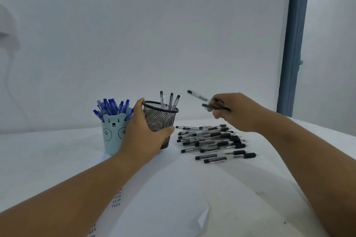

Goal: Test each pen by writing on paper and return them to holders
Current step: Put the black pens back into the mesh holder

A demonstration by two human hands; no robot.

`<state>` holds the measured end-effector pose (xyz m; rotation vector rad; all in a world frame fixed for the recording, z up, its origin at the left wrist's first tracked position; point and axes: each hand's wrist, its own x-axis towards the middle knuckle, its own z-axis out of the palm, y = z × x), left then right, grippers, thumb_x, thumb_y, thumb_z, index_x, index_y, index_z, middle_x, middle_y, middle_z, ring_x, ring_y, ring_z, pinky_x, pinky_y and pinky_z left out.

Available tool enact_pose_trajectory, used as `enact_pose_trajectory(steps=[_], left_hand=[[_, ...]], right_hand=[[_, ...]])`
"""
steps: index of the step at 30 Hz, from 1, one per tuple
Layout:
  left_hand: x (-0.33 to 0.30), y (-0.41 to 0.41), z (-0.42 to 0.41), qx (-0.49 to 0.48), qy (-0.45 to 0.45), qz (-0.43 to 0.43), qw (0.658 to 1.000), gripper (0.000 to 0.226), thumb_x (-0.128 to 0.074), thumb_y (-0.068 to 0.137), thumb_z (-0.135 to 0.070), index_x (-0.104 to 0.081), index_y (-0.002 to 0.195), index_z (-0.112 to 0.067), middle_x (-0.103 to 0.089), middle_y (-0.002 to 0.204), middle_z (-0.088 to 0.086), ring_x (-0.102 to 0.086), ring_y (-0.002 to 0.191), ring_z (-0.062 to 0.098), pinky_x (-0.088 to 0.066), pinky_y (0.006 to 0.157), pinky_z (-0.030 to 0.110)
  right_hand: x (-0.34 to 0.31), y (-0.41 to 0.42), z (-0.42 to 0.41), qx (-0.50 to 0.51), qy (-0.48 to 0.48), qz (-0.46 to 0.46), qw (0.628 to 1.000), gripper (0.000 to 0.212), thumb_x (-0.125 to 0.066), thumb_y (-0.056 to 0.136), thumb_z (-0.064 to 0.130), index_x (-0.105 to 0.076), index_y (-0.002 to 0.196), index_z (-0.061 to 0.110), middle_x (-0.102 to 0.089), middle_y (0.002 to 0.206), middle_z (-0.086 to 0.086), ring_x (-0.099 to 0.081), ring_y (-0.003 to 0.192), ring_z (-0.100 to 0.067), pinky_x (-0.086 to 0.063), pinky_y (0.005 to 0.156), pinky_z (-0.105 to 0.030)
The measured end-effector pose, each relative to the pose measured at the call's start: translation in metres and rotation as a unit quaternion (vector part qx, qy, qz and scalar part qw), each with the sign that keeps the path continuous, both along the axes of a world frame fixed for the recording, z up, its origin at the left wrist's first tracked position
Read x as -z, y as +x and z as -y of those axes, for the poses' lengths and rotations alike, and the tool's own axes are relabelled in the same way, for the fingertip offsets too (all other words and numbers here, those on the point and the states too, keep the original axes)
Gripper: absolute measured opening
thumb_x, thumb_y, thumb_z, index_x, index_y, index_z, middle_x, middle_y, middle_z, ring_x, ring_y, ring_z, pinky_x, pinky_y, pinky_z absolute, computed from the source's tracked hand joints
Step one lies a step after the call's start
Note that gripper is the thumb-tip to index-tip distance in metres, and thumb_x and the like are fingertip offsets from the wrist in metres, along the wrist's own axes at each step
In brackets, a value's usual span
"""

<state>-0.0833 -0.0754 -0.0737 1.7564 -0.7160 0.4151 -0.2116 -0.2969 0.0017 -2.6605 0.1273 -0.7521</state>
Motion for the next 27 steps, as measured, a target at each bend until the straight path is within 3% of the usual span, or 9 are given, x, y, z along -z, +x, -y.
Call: enact_pose_trajectory(steps=[3, 7, 10, 12, 14, 16, 19, 23, 27], left_hand=[[0.001, -0.002, -0.002, 0.006, 0.033, 0.03, 0.999, 0.106, -0.088, 0.074, -0.034, -0.019, 0.156, -0.036, -0.052, 0.129, -0.011, -0.054, 0.116, 0.012, -0.044, 0.094, 0.027], [0.002, -0.011, -0.003, 0.017, 0.096, 0.085, 0.992, 0.107, -0.086, 0.074, -0.04, -0.016, 0.153, -0.047, -0.054, 0.133, -0.009, -0.056, 0.12, 0.013, -0.052, 0.101, 0.04], [0.002, -0.023, 0.0, 0.025, 0.126, 0.122, 0.984, 0.106, -0.084, 0.075, -0.043, -0.013, 0.154, -0.049, -0.051, 0.138, -0.011, -0.047, 0.131, 0.009, -0.046, 0.104, 0.032], [0.001, -0.028, 0.003, 0.034, 0.128, 0.133, 0.982, 0.107, -0.085, 0.074, -0.044, -0.014, 0.154, -0.048, -0.051, 0.14, -0.011, -0.046, 0.133, 0.008, -0.045, 0.106, 0.032], [0.001, -0.03, 0.005, 0.05, 0.112, 0.125, 0.985, 0.107, -0.085, 0.071, -0.045, -0.016, 0.152, -0.049, -0.054, 0.138, -0.011, -0.052, 0.13, 0.009, -0.049, 0.105, 0.037], [0.001, -0.03, 0.007, 0.058, 0.096, 0.113, 0.987, 0.106, -0.085, 0.068, -0.047, -0.018, 0.151, -0.049, -0.057, 0.134, -0.012, -0.059, 0.12, 0.011, -0.054, 0.098, 0.039], [0.001, -0.029, 0.007, 0.053, 0.083, 0.1, 0.99, 0.107, -0.086, 0.069, -0.046, -0.018, 0.152, -0.046, -0.061, 0.128, -0.013, -0.062, 0.112, 0.009, -0.054, 0.096, 0.036], [0.001, -0.026, 0.006, 0.045, 0.075, 0.101, 0.991, 0.107, -0.087, 0.07, -0.044, -0.019, 0.153, -0.043, -0.059, 0.129, -0.013, -0.06, 0.114, 0.008, -0.052, 0.097, 0.031], [0.002, -0.029, 0.007, 0.056, 0.082, 0.1, 0.99, 0.106, -0.087, 0.07, -0.045, -0.019, 0.152, -0.043, -0.058, 0.13, -0.013, -0.059, 0.115, 0.008, -0.051, 0.096, 0.029]], right_hand=[[0.0, 0.003, -0.003, -0.044, 0.104, 0.157, 0.981, 0.017, -0.071, 0.091, 0.01, -0.068, 0.099, 0.025, -0.073, 0.089, 0.002, -0.069, 0.069, -0.023, -0.059, 0.075, -0.037], [-0.004, 0.003, -0.031, -0.172, 0.31, 0.357, 0.864, 0.021, -0.07, 0.09, -0.003, -0.061, 0.104, 0.009, -0.072, 0.084, -0.012, -0.074, 0.071, -0.029, -0.059, 0.073, -0.035], [-0.001, 0.005, -0.05, -0.238, 0.469, 0.376, 0.763, 0.02, -0.066, 0.093, 0.003, -0.053, 0.106, 0.01, -0.071, 0.083, -0.015, -0.075, 0.078, -0.034, -0.061, 0.076, -0.04], [0.006, 0.009, -0.06, -0.252, 0.522, 0.351, 0.735, 0.028, -0.068, 0.088, 0.012, -0.052, 0.11, 0.008, -0.072, 0.085, -0.015, -0.075, 0.083, -0.036, -0.06, 0.078, -0.042], [0.014, 0.014, -0.067, -0.23, 0.506, 0.329, 0.764, 0.026, -0.07, 0.088, 0.008, -0.053, 0.108, 0.007, -0.072, 0.087, -0.016, -0.076, 0.085, -0.035, -0.061, 0.081, -0.043], [0.021, 0.018, -0.069, -0.175, 0.44, 0.321, 0.82, 0.018, -0.071, 0.091, 0.005, -0.059, 0.103, 0.007, -0.074, 0.09, -0.016, -0.076, 0.087, -0.028, -0.06, 0.087, -0.045], [0.026, 0.02, -0.068, -0.113, 0.345, 0.319, 0.875, 0.013, -0.075, 0.091, 0.017, -0.067, 0.101, 0.019, -0.076, 0.096, -0.003, -0.073, 0.095, -0.016, -0.056, 0.096, -0.044], [0.026, 0.018, -0.065, -0.076, 0.271, 0.315, 0.907, 0.049, -0.082, 0.083, 0.02, -0.056, 0.124, 0.029, -0.065, 0.116, 0.013, -0.061, 0.11, 0.002, -0.047, 0.1, -0.022], [0.029, 0.023, -0.058, -0.064, 0.349, 0.236, 0.905, 0.072, -0.082, 0.08, 0.004, -0.039, 0.133, 0.027, -0.054, 0.124, 0.006, -0.061, 0.096, 0.012, -0.048, 0.076, -0.011]])
